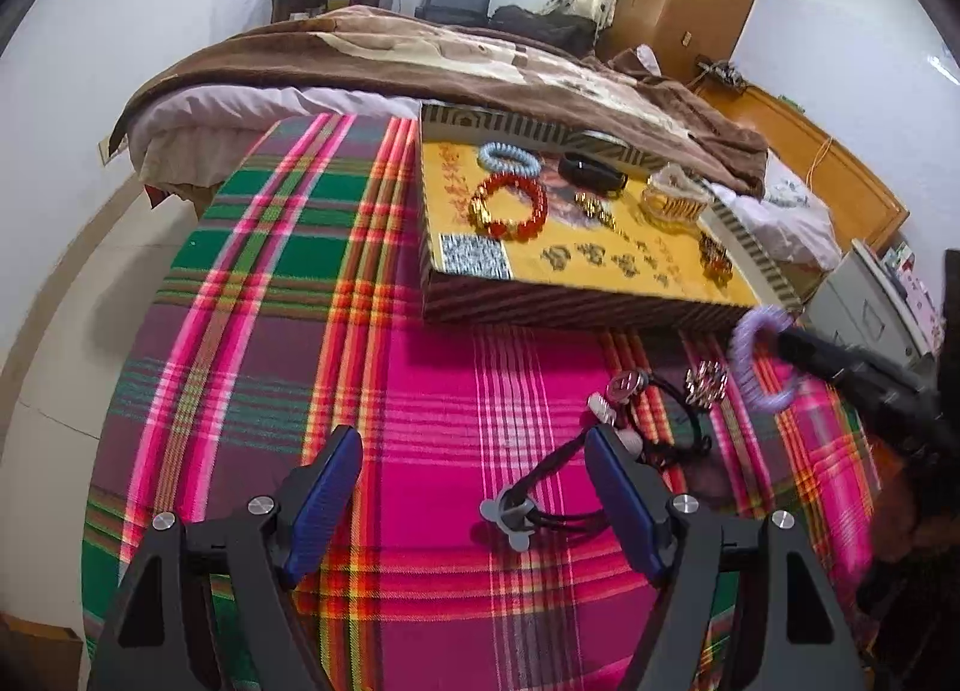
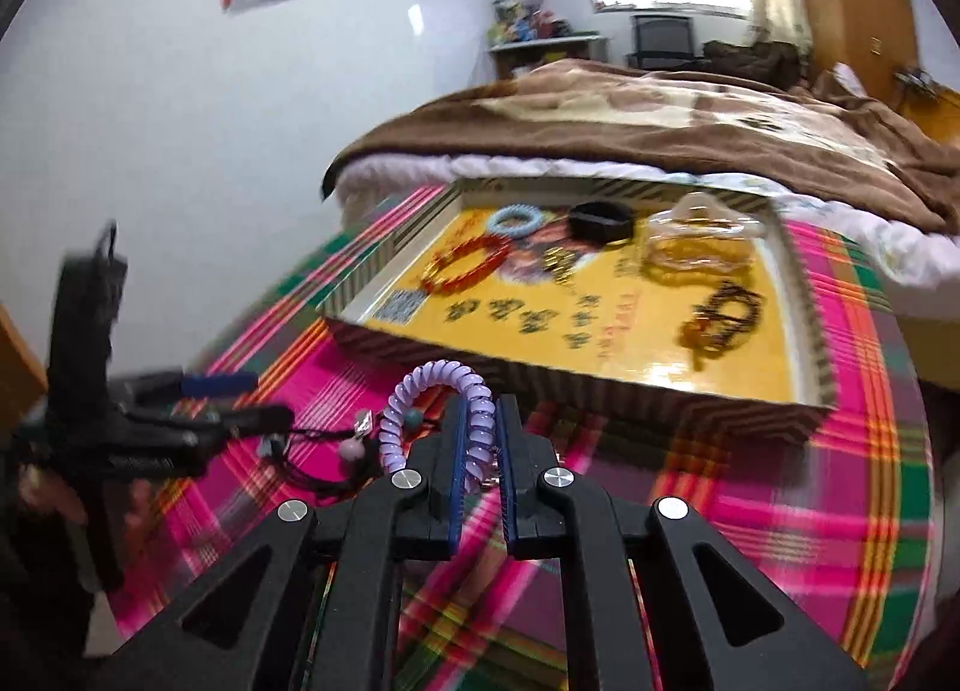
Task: Organize jewelry
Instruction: 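Lift the lilac coil with the right tool while the left tool grasps the black cord hair tie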
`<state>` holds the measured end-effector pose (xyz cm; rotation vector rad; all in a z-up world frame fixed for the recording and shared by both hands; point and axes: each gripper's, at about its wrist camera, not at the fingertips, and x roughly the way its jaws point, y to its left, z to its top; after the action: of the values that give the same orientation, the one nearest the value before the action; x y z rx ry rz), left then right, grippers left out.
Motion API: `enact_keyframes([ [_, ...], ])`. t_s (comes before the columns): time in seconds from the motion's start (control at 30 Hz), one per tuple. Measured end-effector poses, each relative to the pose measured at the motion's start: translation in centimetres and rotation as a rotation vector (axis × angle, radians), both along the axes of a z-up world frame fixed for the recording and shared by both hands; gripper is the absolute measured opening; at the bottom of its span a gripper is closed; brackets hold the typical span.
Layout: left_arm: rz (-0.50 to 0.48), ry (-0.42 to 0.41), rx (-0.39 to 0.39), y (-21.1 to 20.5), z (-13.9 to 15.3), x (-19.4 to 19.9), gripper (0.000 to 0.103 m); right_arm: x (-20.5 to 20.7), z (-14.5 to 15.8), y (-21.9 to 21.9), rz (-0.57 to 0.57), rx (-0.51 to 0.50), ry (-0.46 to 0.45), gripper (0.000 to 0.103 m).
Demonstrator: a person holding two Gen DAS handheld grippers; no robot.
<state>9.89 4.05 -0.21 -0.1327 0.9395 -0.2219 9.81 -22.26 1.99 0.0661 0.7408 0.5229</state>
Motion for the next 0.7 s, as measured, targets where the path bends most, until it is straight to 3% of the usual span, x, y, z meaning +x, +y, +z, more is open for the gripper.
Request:
enact_keyframes([
  [0.3, -0.025, 0.014, 0.081, -1.4, -0.8, -0.4, 0.076, -1.0, 0.5, -3.0, -0.1, 0.031, -0.009, 0.01],
  [0.5, -0.04, 0.012, 0.051, -1.4, -0.7, -0.5, 0.076, -1.3, 0.3, -3.8, -0.123, 0.045, -0.005, 0.01],
  [0.63, -0.039, -0.008, 0.154, -1.9, -0.8, -1.0, 0.053, -1.4, -0.1, -4.1, -0.126, 0.05, 0.003, 0.01],
  [0.7, -0.048, -0.009, 0.167, -1.9, -0.8, -1.1, 0.053, -1.3, -0.2, -4.1, -0.126, 0.054, 0.006, 0.01],
])
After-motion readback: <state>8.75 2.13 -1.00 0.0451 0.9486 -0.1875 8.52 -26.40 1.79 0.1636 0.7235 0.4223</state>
